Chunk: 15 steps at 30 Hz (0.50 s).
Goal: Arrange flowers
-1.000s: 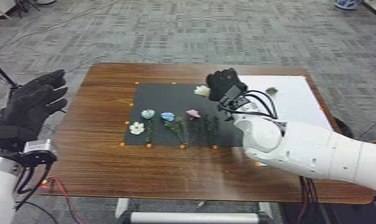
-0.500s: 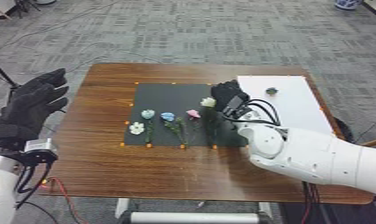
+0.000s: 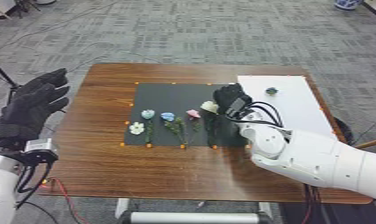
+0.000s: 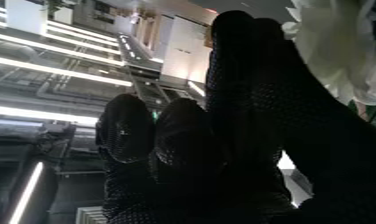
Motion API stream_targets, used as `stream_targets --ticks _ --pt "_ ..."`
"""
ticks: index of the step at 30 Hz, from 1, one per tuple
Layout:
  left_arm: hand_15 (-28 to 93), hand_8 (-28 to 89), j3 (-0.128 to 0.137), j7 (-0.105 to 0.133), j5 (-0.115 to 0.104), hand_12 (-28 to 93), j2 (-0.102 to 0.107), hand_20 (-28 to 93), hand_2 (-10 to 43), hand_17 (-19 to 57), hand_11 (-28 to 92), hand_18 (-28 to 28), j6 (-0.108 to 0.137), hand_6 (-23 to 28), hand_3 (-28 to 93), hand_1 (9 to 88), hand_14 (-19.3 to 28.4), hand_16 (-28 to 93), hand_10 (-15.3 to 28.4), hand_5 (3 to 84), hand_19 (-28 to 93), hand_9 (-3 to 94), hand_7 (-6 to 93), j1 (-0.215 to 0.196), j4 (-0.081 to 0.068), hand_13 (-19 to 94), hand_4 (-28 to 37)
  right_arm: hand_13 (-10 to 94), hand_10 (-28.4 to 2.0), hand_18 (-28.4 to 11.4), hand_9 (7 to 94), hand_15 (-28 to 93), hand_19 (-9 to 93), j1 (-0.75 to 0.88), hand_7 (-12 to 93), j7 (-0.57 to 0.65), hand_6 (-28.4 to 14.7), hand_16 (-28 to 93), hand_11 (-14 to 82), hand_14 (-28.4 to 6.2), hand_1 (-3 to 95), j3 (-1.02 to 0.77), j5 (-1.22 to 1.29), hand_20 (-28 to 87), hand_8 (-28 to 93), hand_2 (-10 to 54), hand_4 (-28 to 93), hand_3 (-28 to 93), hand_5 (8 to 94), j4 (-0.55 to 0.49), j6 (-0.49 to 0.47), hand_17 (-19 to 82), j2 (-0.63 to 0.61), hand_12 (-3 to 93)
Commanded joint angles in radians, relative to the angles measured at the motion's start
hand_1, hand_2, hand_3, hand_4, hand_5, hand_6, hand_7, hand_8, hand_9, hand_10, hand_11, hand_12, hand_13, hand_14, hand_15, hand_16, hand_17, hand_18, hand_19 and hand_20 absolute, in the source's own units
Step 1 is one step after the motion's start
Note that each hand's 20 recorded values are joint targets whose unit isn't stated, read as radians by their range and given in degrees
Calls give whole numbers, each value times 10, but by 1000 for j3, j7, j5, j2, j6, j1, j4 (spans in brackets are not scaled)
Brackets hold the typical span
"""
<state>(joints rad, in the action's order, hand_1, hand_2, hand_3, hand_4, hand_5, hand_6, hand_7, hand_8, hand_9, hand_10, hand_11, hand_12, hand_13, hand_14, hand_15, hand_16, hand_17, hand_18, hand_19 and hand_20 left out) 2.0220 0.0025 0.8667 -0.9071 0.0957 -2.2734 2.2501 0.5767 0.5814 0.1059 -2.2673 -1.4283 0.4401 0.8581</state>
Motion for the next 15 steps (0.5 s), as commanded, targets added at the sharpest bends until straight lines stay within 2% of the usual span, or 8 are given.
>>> stream_targets --ticks 1,4,5,7,9,12,14,15 --pt "385 -98 8 -8 2 178 -10 79 -15 -113 212 170 -2 23 718 254 128 -51 101 248 386 170 202 -10 8 59 -265 745 -37 -208 779 847 932 29 396 -25 27 303 163 -42 393 -76 -23 623 -47 -95 -283 842 632 -38 -38 427 -31 470" --pt "385 -98 11 -5 2 179 -13 79 -15 -113 212 170 3 23 718 255 127 -51 101 248 386 170 203 -17 11 60 -265 734 -46 -209 720 849 932 35 367 14 28 300 229 -43 374 -109 -42 613 -76 -95 -283 862 609 -50 -41 419 -52 407" --pt "385 -98 9 -3 2 179 -11 79 -16 -114 212 170 4 23 719 254 127 -51 101 249 386 170 203 -14 10 60 -265 731 -55 -210 688 850 932 36 362 47 27 297 264 -44 364 -126 -44 611 -119 -95 -283 876 598 -54 -71 416 -58 372" --pt "385 -98 8 -5 2 179 -9 79 -16 -114 212 170 3 23 719 254 127 -52 101 249 387 171 203 -10 8 59 -266 696 -93 -210 576 854 931 48 335 79 -3 292 337 -48 335 -173 -28 596 -164 -95 -280 918 505 -37 -98 390 -62 266" --pt "386 -98 4 -6 3 178 -9 78 -15 -114 212 170 1 23 718 255 127 -51 101 249 386 171 203 -5 7 60 -266 662 -112 -211 491 863 924 64 306 115 -31 272 339 -59 322 -229 -30 576 -151 -95 -282 923 435 -15 -153 367 -61 247" --pt "385 -98 3 -6 2 178 -8 78 -15 -113 212 170 4 23 719 254 127 -52 101 249 386 171 202 -5 6 60 -266 615 -143 -211 391 873 915 46 249 156 -73 249 311 -71 306 -228 7 559 -123 -95 -283 921 347 29 -138 346 -64 242" --pt "385 -98 8 -3 3 178 -10 78 -15 -114 212 170 4 23 719 254 126 -52 100 249 386 171 203 -12 6 59 -266 611 -149 -210 375 875 915 68 227 154 -81 243 284 -72 301 -278 17 554 -115 -95 -283 906 330 41 -190 346 -69 231" --pt "385 -98 6 -5 3 178 -6 78 -15 -113 213 170 3 23 720 254 126 -52 100 249 386 171 203 -11 2 59 -266 610 -150 -209 374 876 916 62 216 166 -85 240 271 -73 300 -271 36 550 -111 -95 -283 889 326 49 -198 346 -70 226"
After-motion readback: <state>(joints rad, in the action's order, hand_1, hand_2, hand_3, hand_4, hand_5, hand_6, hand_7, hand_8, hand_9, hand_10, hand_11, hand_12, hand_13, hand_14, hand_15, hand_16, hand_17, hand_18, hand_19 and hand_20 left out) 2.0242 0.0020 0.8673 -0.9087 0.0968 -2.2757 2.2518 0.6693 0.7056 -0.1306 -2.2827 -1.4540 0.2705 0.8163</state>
